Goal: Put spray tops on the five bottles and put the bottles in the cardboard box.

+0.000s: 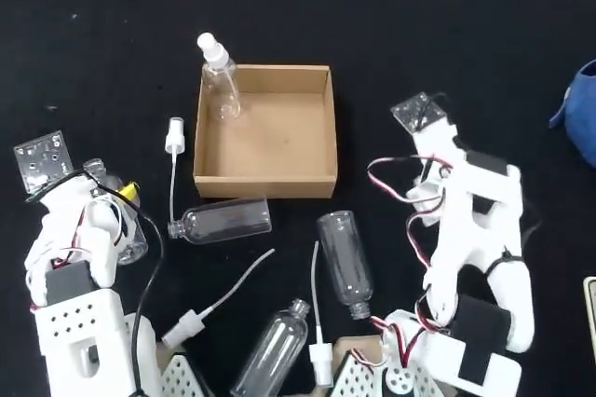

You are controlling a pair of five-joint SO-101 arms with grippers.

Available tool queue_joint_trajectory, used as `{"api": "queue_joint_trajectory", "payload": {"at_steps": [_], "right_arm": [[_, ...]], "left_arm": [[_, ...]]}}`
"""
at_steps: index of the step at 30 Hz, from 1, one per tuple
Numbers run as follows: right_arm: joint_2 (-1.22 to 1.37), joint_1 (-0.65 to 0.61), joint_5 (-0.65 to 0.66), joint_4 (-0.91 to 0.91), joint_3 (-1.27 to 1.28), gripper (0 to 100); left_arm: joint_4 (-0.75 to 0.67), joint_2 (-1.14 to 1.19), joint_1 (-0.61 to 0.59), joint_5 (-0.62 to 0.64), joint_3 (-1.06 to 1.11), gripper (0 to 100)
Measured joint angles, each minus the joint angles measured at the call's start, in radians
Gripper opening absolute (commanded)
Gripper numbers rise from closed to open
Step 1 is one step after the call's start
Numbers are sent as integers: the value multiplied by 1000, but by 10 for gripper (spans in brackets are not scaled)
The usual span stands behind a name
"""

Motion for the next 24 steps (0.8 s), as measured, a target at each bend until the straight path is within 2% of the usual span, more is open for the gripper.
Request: {"api": "queue_joint_trajectory", "payload": {"at_steps": [4, 7, 13, 20, 24], "right_arm": [[0, 0, 2, -60, 66, 74], [0, 0, 2, -94, 104, 15], [0, 43, 29, -97, 89, 10], [-78, 239, 31, 54, -71, 11], [-87, 327, -14, 83, -80, 11]], "left_arm": [[0, 0, 0, 0, 0, 30], [0, 0, 0, 0, 0, 30], [0, 0, 0, 0, 0, 30], [0, 0, 0, 0, 0, 30], [0, 0, 0, 0, 0, 30]]}}
